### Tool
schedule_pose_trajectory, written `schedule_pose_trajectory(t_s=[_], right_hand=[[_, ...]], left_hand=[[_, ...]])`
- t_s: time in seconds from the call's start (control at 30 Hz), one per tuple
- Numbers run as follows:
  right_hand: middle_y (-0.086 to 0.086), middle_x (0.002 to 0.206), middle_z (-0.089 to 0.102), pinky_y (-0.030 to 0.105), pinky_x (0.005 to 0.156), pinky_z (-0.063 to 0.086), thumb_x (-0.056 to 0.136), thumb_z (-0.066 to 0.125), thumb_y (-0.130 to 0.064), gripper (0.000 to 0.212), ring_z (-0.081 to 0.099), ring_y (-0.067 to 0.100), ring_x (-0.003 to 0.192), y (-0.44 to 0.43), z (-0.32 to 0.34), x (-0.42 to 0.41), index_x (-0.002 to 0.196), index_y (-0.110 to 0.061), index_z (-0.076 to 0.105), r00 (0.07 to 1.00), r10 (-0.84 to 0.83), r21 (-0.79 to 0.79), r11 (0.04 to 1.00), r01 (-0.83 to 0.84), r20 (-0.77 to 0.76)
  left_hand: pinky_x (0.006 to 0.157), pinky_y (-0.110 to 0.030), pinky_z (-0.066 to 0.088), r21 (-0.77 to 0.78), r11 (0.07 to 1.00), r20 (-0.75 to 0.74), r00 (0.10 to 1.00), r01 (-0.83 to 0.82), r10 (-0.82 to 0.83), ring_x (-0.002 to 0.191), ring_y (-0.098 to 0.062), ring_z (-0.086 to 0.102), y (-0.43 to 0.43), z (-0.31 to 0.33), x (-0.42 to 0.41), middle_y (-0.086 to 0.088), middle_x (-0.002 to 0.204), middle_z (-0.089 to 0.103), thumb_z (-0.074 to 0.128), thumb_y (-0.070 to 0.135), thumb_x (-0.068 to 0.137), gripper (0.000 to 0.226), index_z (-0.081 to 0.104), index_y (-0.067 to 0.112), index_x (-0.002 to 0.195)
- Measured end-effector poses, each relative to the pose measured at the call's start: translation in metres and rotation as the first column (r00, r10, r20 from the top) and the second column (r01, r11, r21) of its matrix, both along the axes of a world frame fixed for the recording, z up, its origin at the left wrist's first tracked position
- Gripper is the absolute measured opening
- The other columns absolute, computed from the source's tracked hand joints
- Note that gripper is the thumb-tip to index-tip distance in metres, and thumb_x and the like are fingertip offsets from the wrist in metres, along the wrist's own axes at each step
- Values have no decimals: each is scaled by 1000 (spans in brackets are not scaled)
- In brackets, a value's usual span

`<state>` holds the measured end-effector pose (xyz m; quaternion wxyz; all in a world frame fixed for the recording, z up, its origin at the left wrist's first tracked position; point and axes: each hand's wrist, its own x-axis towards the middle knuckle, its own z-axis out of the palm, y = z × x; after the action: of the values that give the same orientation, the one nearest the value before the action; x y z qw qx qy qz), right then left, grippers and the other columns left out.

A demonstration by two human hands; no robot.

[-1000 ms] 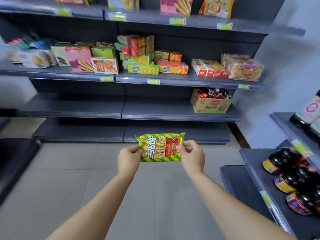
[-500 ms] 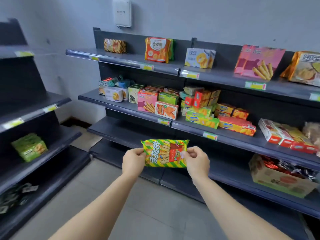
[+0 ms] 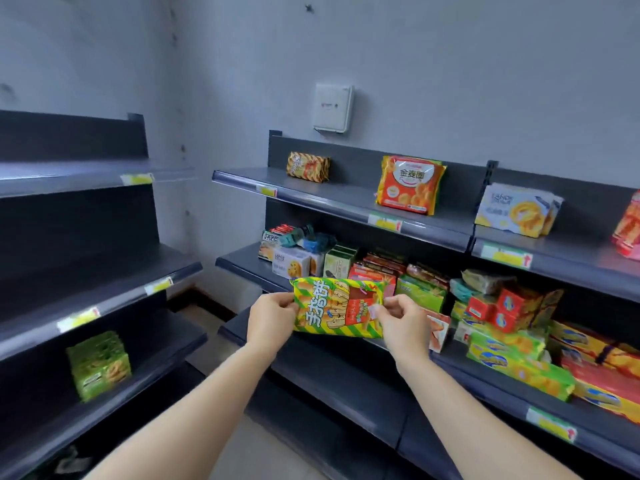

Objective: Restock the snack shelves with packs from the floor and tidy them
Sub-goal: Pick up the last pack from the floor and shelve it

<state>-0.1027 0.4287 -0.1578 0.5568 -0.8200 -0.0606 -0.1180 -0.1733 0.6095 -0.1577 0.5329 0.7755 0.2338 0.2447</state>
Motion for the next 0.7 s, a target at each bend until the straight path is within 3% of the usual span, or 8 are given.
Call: schedule_pose_trajectory(t_s=[0.1, 0.27, 0.43, 0.6, 0.7], right_hand=[[-7, 77, 65, 29, 62, 44, 83, 71, -24, 9, 59, 15, 73, 47, 22, 38, 81, -19, 64, 999, 13, 5, 1000, -13, 37], [-7, 77, 65, 27, 61, 41, 82, 72, -23, 10, 58, 15, 74, 115, 55, 105, 81, -18, 63, 993, 22, 5, 1000, -23, 114], [-3, 79, 66, 37, 74, 49, 80, 73, -24, 13, 61, 20, 79, 177, 81, 186, 78, -17, 63, 982, 15, 40, 999, -23, 190], [-4, 74, 63, 38, 69, 47, 80, 74, -24, 15, 57, 17, 72, 232, 107, 271, 77, -17, 61, 969, 37, 67, 996, -55, 246], [-3, 76, 64, 31, 61, 43, 81, 73, -23, 15, 55, 15, 70, 259, 120, 313, 79, -14, 62, 968, 38, 56, 997, -54, 247]], left_hand=[[85, -35, 55, 19, 1000, 13, 1000, -2, 2, 90, -18, 65, 51, 20, 40, 5, 91, 69, 57, 12, 91, 20, 75, 20, 97], [80, -29, 53, 48, 999, 43, 999, -15, 13, 93, -19, 66, 125, 50, 108, -2, 107, 71, 56, 18, 93, 27, 70, 15, 116], [82, -41, 58, 100, 995, 81, 996, 20, -28, 87, -22, 69, 183, 80, 181, -2, 94, 73, 51, 19, 94, 24, 73, 16, 103], [86, -46, 56, 119, 993, 135, 990, 22, -38, 91, -24, 68, 233, 111, 258, -4, 95, 73, 51, 21, 93, 20, 71, 19, 96], [87, -47, 56, 105, 993, 137, 988, 56, -70, 94, -25, 69, 260, 124, 299, -3, 96, 73, 49, 22, 95, 17, 65, 27, 89]])
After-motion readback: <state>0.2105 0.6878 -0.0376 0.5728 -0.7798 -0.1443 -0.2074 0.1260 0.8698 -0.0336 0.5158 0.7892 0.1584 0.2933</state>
